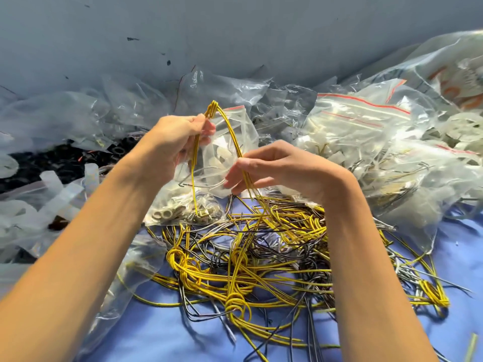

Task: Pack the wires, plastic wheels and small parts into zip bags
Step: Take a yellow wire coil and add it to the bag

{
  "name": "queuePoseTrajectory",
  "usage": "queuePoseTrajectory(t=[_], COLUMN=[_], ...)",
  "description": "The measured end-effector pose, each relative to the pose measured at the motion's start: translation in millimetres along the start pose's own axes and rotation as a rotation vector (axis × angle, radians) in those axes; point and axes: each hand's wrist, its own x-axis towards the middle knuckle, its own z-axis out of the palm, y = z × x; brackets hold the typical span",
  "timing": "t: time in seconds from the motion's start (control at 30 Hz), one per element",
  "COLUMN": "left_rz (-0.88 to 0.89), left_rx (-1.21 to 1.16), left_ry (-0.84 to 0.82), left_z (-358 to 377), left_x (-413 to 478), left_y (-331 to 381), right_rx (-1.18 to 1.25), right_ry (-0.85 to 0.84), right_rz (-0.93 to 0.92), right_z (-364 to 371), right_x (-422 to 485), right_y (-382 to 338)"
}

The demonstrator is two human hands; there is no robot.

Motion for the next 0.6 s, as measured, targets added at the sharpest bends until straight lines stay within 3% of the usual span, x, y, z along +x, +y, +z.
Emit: queuePoseTrajectory(t=[0.17,0.33,0.5,0.6], left_rz=[0.038,0.117,0.158,0.138], left_rx=[0.033,0.071,0.106,0.105], left_ry=[-0.086,-0.129,-0.143,-0.123], left_z=[8.9,7.9,5.4,6.0], left_x=[-6.5,-12.4,-14.2,-15.6], left_y=[2.8,7.0,7.0,9.4], right_rx=[0.239,0.068,0.166,0.124], right_ry=[0.069,0.025,0.179,0.168], right_rz=[-0.123,0.030,0.171,0.207], right_z=[10.5,25.0,29.3,26.1], right_x=[4.8,13.0,21.1,21.7], right_y=[-17.7,-24.7,-23.2,-20.1])
